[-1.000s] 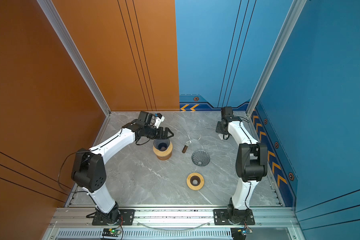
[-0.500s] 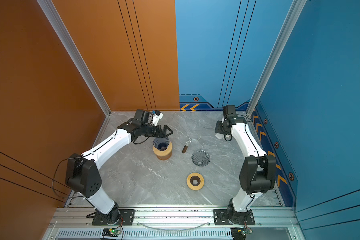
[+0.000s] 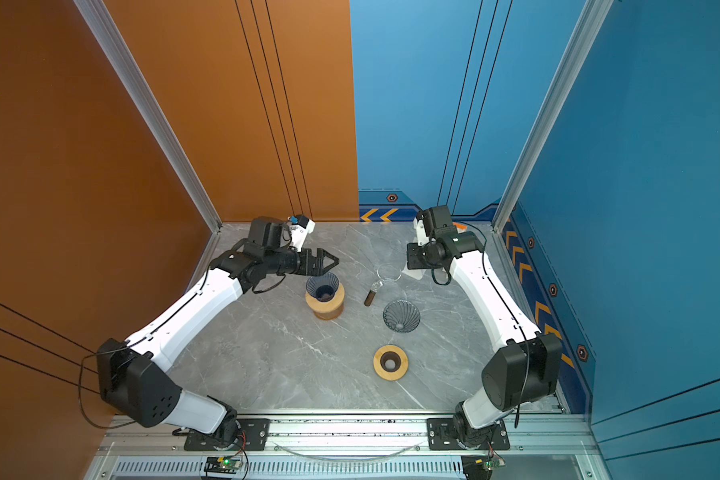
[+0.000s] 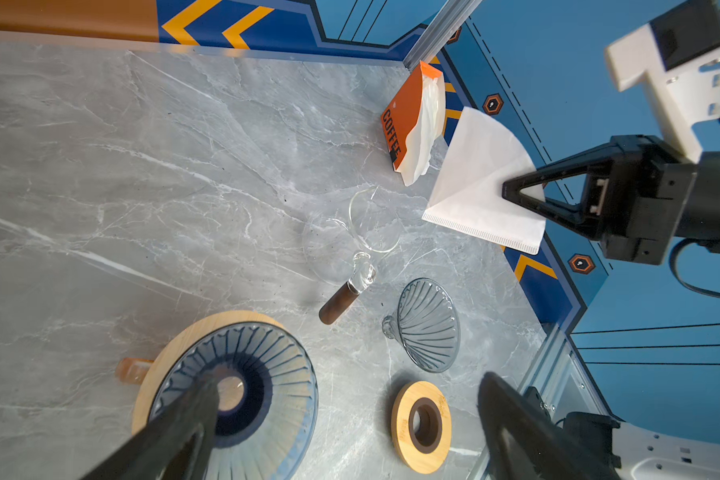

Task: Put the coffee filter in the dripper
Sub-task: 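Pull the white filter out of the bag with the right gripper, then carry the filter over the blue dripper with the right gripper while the left gripper approaches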

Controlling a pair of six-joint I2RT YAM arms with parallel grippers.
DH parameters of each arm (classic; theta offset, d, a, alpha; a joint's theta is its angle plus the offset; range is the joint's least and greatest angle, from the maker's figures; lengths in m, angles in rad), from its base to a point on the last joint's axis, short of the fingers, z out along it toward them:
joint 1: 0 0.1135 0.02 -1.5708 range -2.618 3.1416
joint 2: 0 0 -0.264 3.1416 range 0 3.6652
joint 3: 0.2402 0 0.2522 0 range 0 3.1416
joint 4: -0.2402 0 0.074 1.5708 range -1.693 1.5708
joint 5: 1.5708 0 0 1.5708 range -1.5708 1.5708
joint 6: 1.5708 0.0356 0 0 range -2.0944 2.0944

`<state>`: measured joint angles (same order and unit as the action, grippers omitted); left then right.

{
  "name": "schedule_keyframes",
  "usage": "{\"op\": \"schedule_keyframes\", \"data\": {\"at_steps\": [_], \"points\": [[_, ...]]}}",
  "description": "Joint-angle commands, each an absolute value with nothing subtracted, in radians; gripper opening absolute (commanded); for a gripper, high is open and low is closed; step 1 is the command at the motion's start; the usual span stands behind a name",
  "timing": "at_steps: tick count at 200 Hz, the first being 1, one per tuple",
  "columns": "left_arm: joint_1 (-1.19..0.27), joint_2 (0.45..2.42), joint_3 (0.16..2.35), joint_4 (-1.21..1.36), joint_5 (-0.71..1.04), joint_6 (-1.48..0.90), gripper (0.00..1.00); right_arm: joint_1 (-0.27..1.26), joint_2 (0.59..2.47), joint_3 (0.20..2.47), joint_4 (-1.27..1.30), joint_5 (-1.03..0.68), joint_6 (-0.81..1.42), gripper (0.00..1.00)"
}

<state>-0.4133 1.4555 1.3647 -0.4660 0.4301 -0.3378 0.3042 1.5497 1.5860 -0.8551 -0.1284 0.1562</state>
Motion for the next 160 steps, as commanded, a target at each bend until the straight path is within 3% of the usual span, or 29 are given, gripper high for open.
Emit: {"op": "schedule_keyframes", "data": {"at_steps": [1,106,160], "points": [[-0.408,1.402,1.338,-0.507,0.396,-0.327,0.98,0.352,1.522,1.641,-0.891,-0.158,0.137,0.00],[-0.317,1.249,1.232,-0.580,0.383,-0.316,0.98,0.612,1.668,1.906,-0.919,-0.149,0.085,0.00],[-0.257,1.193,1.159,-0.586,0.386,-0.328,0.98,0.754,1.791,1.989,-0.929,0.016,0.039,0.00]]}}
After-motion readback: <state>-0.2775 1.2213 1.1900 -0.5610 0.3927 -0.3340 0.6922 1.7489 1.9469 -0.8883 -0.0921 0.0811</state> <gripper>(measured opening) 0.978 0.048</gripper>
